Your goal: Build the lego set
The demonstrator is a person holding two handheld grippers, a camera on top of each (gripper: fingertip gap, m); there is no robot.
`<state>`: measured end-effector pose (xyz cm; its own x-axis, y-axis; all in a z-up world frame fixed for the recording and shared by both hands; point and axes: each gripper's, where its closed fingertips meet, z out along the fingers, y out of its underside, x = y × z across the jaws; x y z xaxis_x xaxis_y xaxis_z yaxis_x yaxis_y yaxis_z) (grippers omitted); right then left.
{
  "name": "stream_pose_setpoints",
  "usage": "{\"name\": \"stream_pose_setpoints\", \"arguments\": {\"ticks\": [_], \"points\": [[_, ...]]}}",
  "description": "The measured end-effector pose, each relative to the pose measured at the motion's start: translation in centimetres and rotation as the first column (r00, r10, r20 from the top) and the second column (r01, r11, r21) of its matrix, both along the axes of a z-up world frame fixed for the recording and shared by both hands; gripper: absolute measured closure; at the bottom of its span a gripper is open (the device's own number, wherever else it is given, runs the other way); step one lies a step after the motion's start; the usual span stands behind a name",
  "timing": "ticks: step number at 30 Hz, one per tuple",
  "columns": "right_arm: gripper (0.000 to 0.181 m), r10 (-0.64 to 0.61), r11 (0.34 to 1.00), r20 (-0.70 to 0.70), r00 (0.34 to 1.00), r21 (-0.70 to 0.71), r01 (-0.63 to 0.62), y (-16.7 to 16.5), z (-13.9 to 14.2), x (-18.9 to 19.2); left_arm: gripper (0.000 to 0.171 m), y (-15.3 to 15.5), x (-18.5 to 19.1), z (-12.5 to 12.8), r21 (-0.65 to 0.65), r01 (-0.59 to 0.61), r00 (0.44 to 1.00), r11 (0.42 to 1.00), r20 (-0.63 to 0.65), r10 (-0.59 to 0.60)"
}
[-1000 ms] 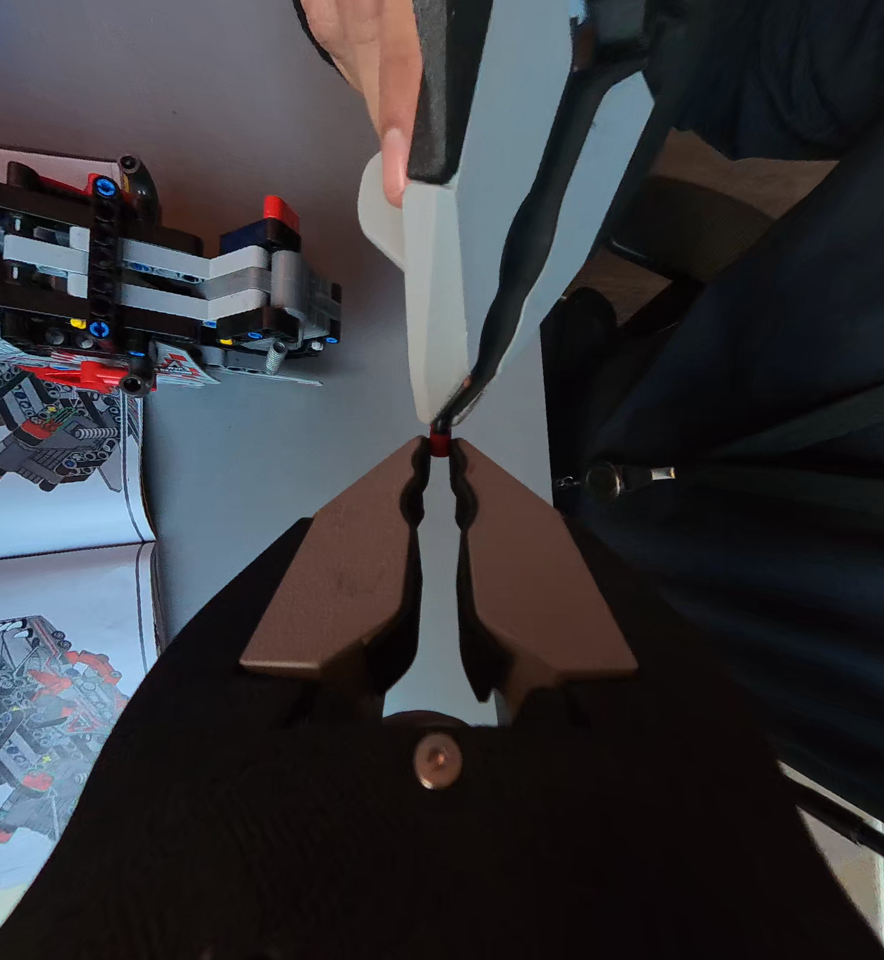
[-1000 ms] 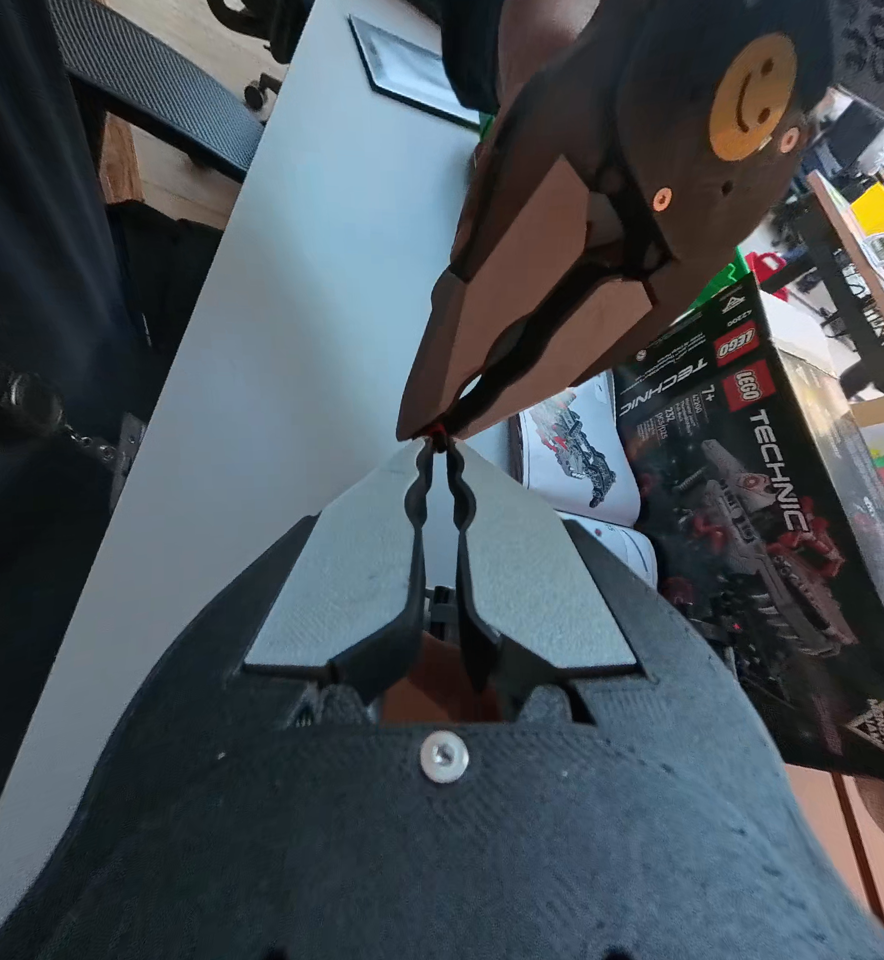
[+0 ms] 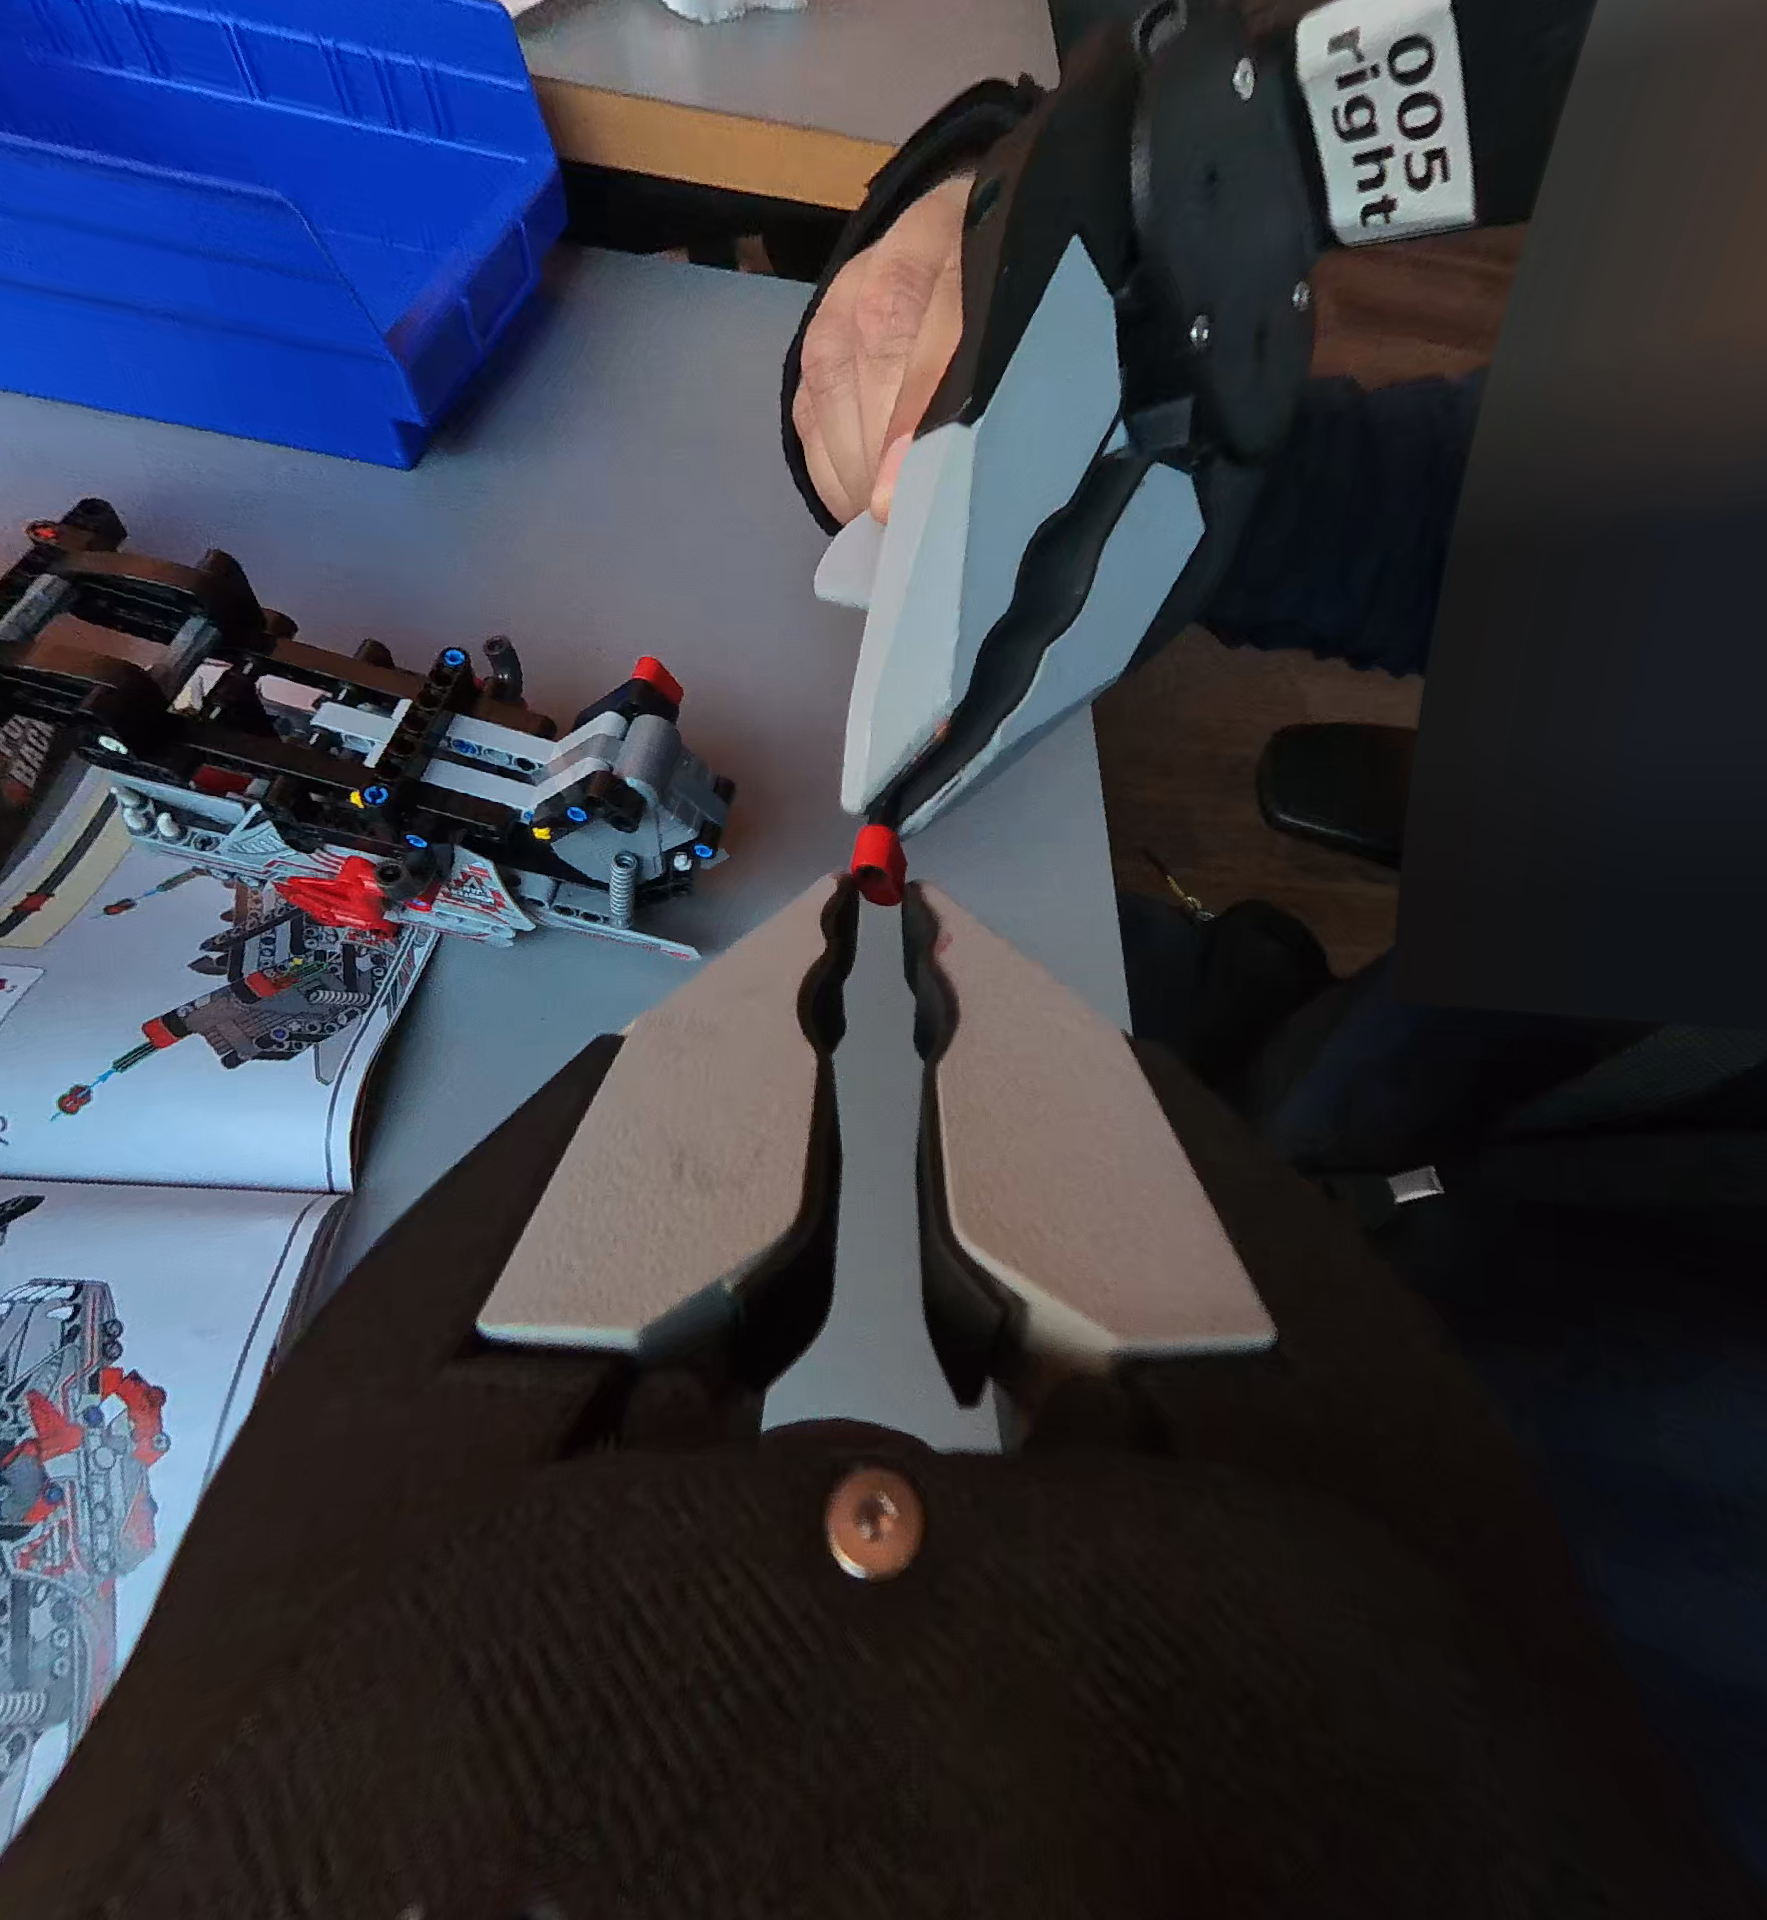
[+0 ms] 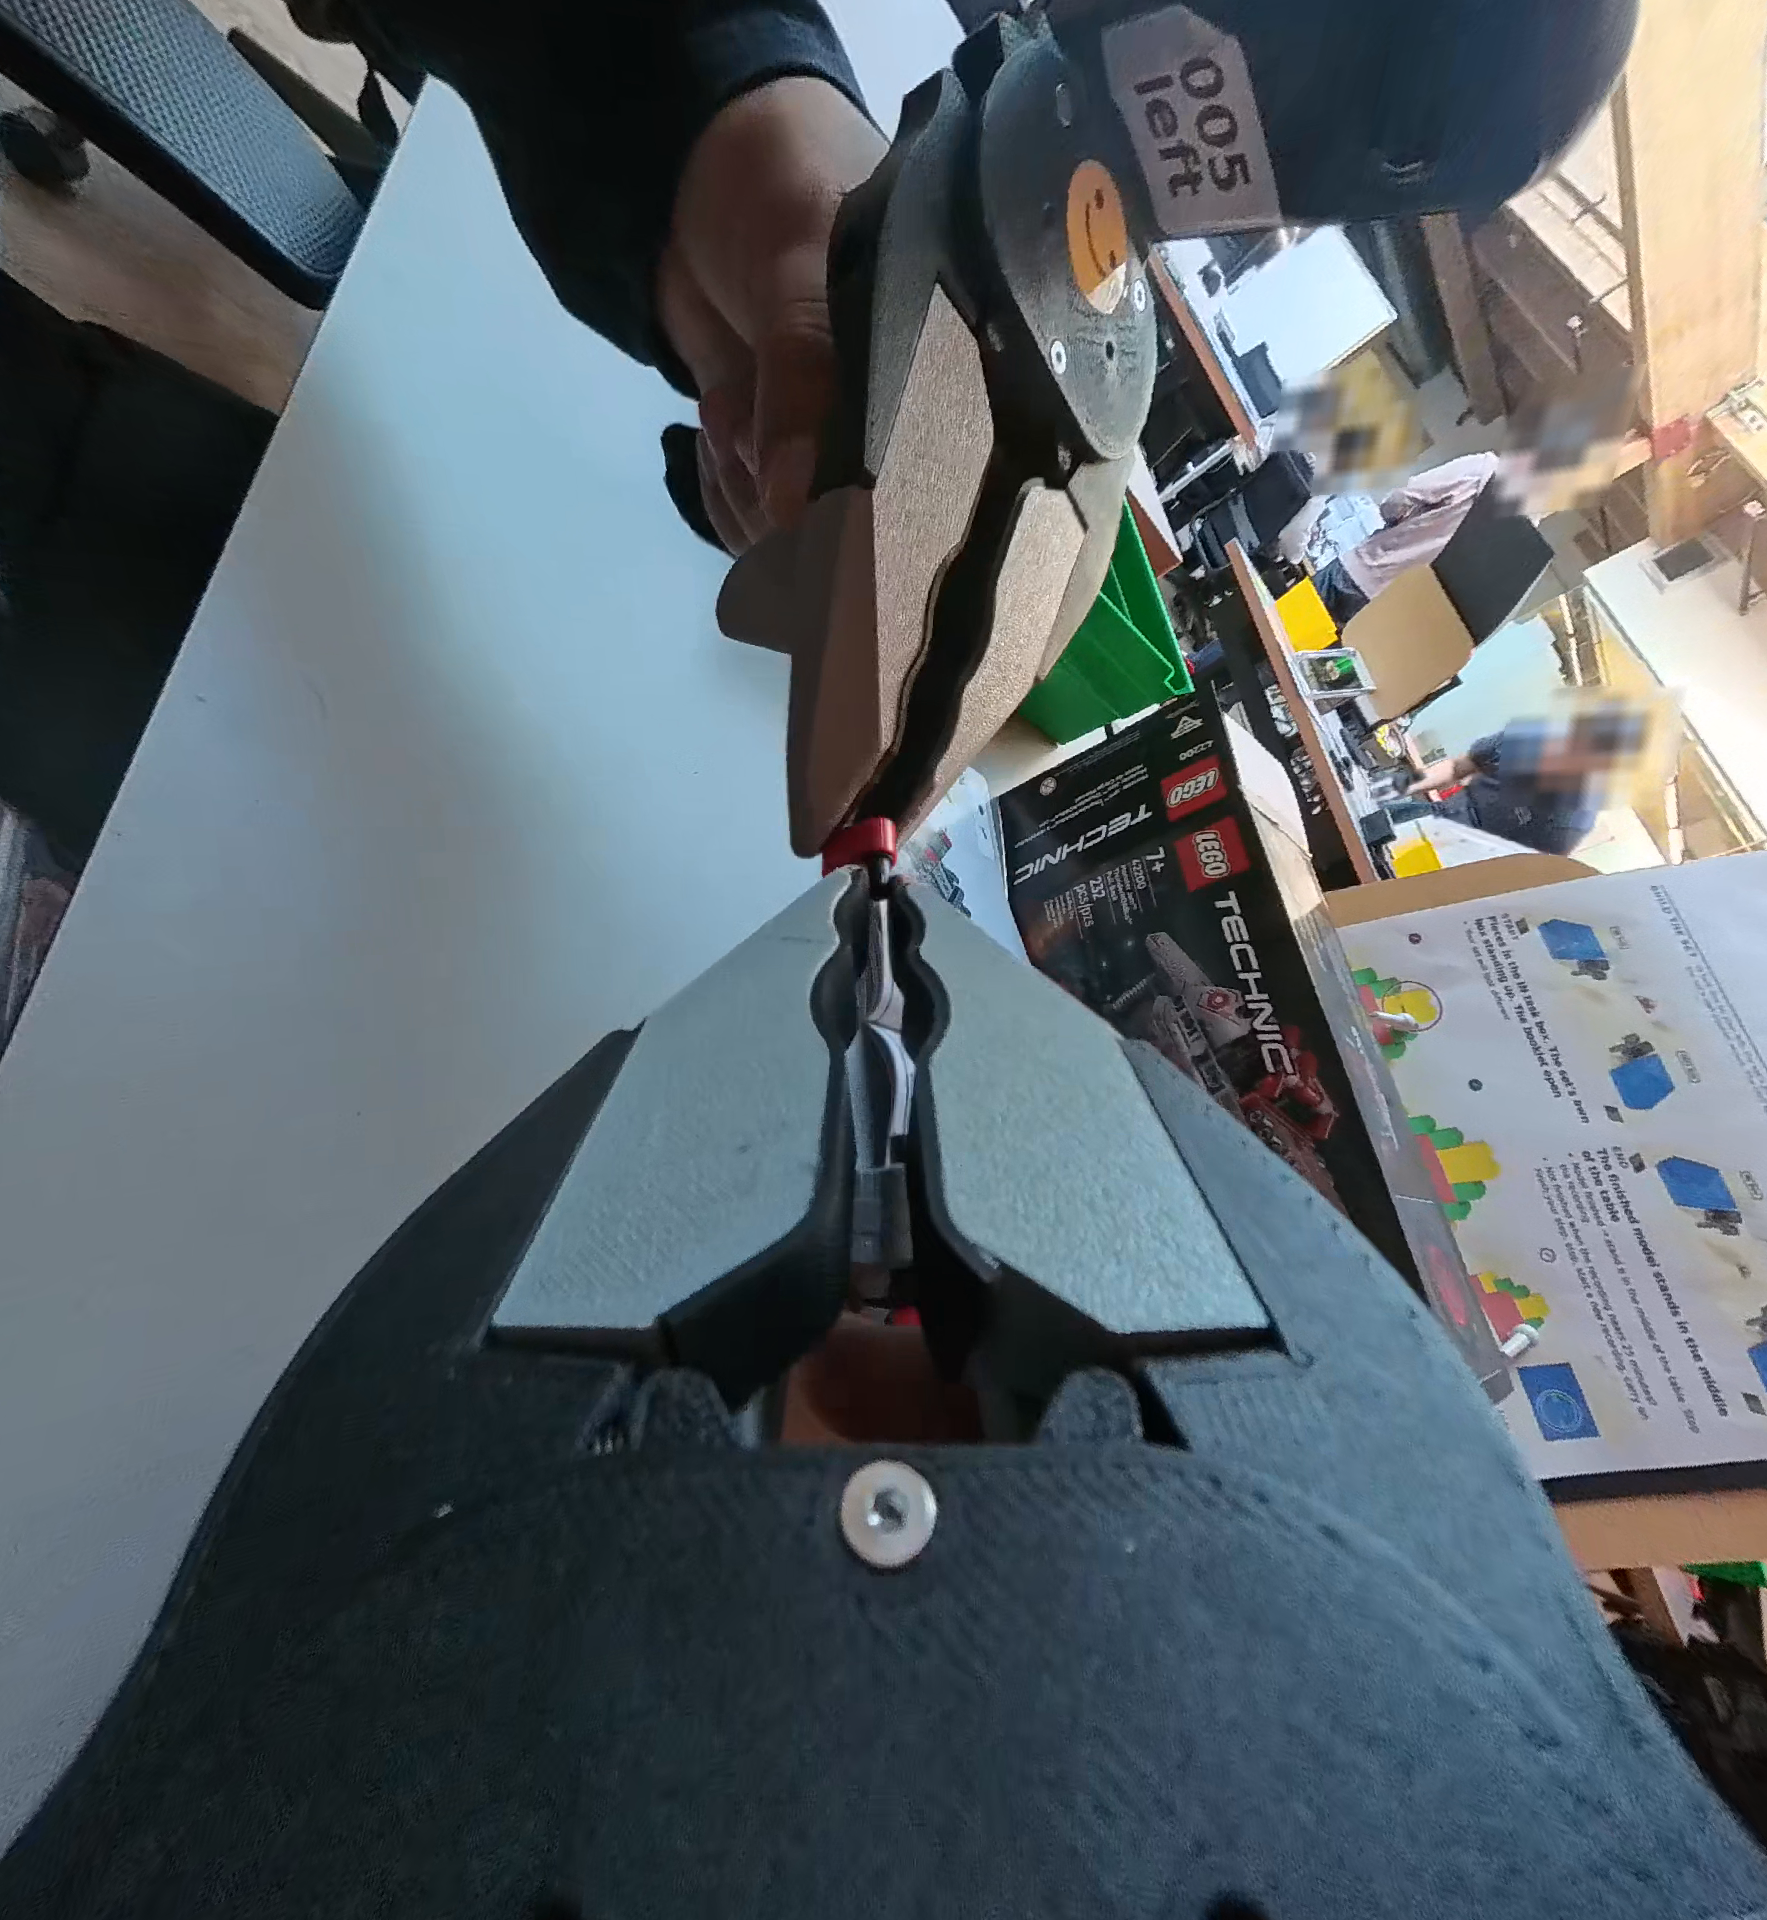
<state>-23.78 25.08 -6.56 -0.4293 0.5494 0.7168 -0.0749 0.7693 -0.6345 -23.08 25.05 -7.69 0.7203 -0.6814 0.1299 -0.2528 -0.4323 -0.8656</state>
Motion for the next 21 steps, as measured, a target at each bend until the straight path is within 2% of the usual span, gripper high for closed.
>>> {"name": "stream_pose_setpoints", "arguments": {"ticks": [4,7,10,11,13,14,15,17,18,19,21], "points": [[0.181,0.004,0.999,-0.003,1.000,-0.042,-0.005,0.1,0.0,0.2,0.166,0.0,0.3,0.3,0.004,0.007,0.999,1.000,0.034,-0.007],[0.178,-0.027,0.995,0.078,0.997,-0.098,0.035,0.7,-1.3,0.0,0.167,0.5,-0.1,-0.7,0.005,-0.025,0.999,1.000,-0.035,0.025],[0.172,-0.139,0.971,0.152,0.979,-0.172,0.165,3.7,-2.5,0.1,0.167,1.5,-0.7,-1.9,-0.002,-0.026,0.998,1.000,-0.060,0.026],[0.161,-0.176,0.947,0.181,0.968,-0.239,0.217,5.1,-2.6,0.2,0.167,1.7,-1.2,-2.5,-0.024,-0.039,0.998,0.999,-0.053,0.037],[0.116,-0.245,0.871,0.277,0.929,-0.359,0.336,7.5,-3.0,0.1,0.167,1.8,-2.7,-3.8,-0.055,-0.072,0.995,0.996,-0.070,0.068],[0.113,-0.243,0.861,0.339,0.909,-0.357,0.364,7.7,-3.7,0.1,0.168,1.8,-3.4,-4.3,-0.048,-0.091,0.993,0.995,-0.079,0.087],[0.121,-0.239,0.885,0.376,0.895,-0.296,0.361,7.3,-4.4,0.1,0.167,1.8,-3.8,-4.7,-0.047,-0.099,0.993,0.994,-0.067,0.095],[0.132,-0.305,0.945,0.367,0.879,0.003,0.326,7.6,-6.0,-0.2,0.167,2.1,-4.1,-4.8,-0.051,-0.103,0.994,0.993,0.041,0.105],[0.134,-0.322,0.946,0.362,0.875,0.155,0.285,7.9,-6.5,-0.5,0.167,2.3,-4.2,-4.8,-0.065,-0.102,0.989,0.993,0.103,0.108],[0.141,-0.312,0.943,0.391,0.866,0.240,0.232,7.9,-6.8,-0.7,0.167,2.8,-4.6,-4.9,-0.080,-0.115,0.981,0.990,0.147,0.126],[0.140,-0.295,0.935,0.489,0.821,0.324,0.143,7.8,-7.0,-0.9,0.167,4.0,-5.9,-5.2,-0.086,-0.168,0.967,0.982,0.179,0.182]]}}
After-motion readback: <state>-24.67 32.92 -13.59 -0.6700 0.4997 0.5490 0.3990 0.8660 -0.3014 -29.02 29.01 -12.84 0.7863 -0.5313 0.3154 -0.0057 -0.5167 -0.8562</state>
